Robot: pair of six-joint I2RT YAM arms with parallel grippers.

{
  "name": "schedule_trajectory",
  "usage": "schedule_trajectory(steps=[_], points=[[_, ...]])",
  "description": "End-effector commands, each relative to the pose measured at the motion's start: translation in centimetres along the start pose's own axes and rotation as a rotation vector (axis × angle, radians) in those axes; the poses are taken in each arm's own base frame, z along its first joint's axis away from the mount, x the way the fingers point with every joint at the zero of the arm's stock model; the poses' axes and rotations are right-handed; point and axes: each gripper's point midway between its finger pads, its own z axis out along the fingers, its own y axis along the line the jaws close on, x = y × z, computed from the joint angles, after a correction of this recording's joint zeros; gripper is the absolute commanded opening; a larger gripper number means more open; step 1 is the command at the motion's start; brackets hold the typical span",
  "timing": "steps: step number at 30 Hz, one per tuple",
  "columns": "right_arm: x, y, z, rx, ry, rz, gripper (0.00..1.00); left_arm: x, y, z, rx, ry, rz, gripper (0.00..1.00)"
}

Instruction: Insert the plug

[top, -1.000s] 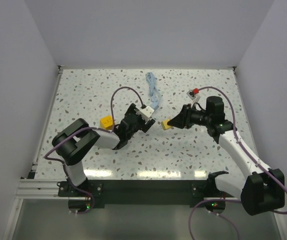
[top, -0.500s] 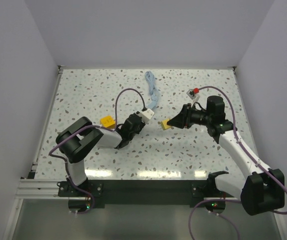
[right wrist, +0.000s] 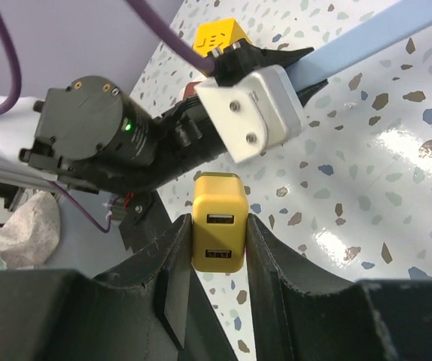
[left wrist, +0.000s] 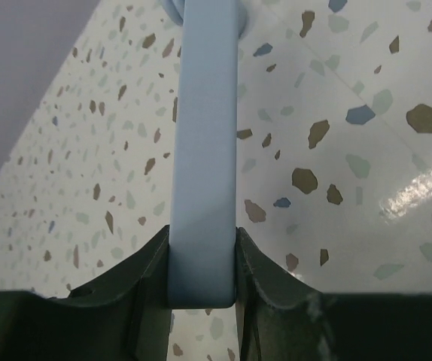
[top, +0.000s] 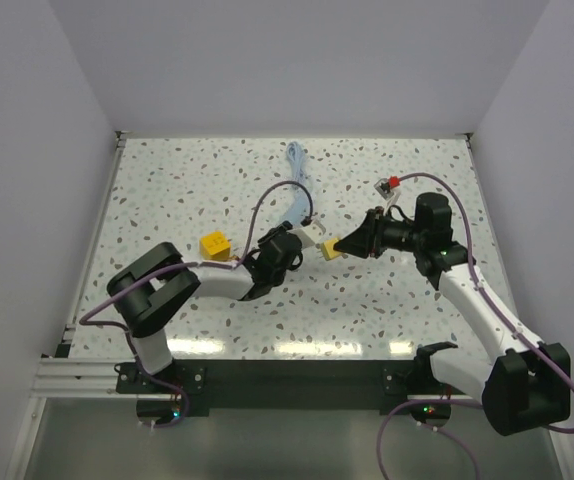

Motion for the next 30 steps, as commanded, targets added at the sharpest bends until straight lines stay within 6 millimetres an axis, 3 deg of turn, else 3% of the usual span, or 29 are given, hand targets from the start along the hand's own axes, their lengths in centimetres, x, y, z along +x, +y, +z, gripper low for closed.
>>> schedule_trajectory(steps=[1,3,7,10,14,18,19,20,25,30], points=[[-0.8,1.3,-0.3,-0.049,-0.029,-0.029,0.00,-5.8,3.3,-0.9,-0.188,-0.062,0.077,0.00],[-0.9,1.6,-0.5,-0.056,-0.033,-0.036,0.00,-6.2,3.3,-1.1,-0.237,-0.028,0.133,0.00],[-1.1,2.1,-0.8,-0.059,-0.046,-0.039,0.00,-4.3,2.4,-0.9,-0.302,0.092,0.297,0.00],[-2.1,2.3,-1.5,-0.021,-0.087,-0.081,0.00,-3.4,1.4,-1.2,-0.291,0.117,0.313,0.00],[-3.0,0.3,-4.1,0.238,-0.151,-0.151,0.00,-1.9,0.1,-1.6,-0.272,0.155,0.327,0.00],[-4.0,1.7,-5.8,0.277,-0.220,-0.212,0.00,-0.3,-1.2,-0.9,-0.251,0.225,0.358,0.00],[-4.0,1.7,-5.9,0.283,-0.221,-0.212,0.00,1.1,-2.3,-0.7,-0.218,0.263,0.391,0.00],[-4.0,1.6,-5.9,0.288,-0.220,-0.207,0.00,0.8,-2.7,-0.3,-0.212,0.267,0.386,0.00],[-3.6,0.8,-5.7,0.305,-0.207,-0.190,0.00,4.4,-6.1,-0.3,-0.133,0.369,0.491,0.00],[-3.6,0.9,-5.7,0.300,-0.210,-0.194,0.00,7.1,-8.1,-0.1,-0.106,0.465,0.552,0.00]])
